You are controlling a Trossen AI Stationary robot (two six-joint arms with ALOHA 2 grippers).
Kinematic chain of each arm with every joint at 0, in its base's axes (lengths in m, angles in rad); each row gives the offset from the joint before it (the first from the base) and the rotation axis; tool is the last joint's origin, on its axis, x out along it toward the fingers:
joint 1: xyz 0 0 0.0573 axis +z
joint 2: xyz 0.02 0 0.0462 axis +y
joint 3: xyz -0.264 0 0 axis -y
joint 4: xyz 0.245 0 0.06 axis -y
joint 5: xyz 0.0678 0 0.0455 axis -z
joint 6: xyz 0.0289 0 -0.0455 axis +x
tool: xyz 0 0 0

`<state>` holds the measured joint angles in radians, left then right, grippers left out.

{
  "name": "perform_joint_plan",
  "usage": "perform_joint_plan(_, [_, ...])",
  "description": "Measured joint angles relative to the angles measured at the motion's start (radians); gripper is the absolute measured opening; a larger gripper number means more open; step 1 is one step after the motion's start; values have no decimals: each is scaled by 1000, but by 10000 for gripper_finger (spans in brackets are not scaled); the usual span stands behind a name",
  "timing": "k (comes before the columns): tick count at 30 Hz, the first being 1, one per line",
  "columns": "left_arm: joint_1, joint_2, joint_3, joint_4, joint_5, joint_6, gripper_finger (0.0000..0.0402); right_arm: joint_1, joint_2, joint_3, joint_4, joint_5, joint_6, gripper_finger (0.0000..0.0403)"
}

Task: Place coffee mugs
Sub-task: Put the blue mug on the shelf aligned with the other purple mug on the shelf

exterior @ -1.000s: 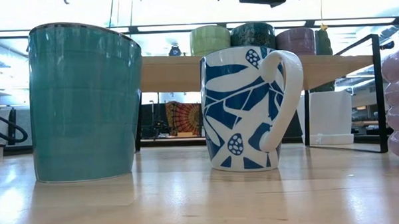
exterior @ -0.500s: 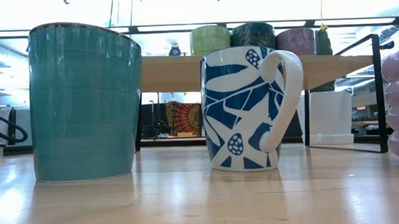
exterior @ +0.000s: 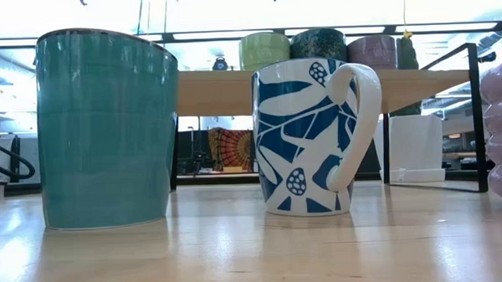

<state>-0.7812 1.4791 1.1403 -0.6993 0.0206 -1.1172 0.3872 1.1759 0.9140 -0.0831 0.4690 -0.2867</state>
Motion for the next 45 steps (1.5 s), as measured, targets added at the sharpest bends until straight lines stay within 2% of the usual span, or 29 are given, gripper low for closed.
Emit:
perform_joint_plan(3, [11, 33, 71, -45, -3, 35, 223, -3, 0, -5, -3, 0, 8, 130])
perform_joint_plan(9, [-11, 154, 275, -354, -61, 160, 198, -12, 0, -5, -9, -1, 41, 130])
perform_joint_plan(11, [-24, 187, 302, -392, -68, 185, 194, -12, 0, -5, -10, -3, 41, 130])
perform_joint_plan(17, [-51, 231, 292, -441, -89, 157, 205, -12, 0, -5, -8, -26, 43, 130])
perform_joint_plan(25, [-89, 236, 292, -438, -166, 186, 281, -12, 0, -5, -9, -26, 47, 130])
perform_joint_plan(28, [-119, 236, 292, -430, -207, 195, 297, -12, 0, -5, -12, -26, 48, 130])
perform_joint_plan(32, [-149, 242, 292, -396, -238, 218, 296, -12, 0, -5, -17, -26, 48, 130])
perform_joint_plan(37, [-164, 274, 292, -350, -324, 288, 290, -12, 0, -5, -16, -26, 48, 130])
perform_joint_plan(45, [-167, 372, 292, -351, -306, 304, 288, -12, 0, -5, -16, -53, 52, 130])
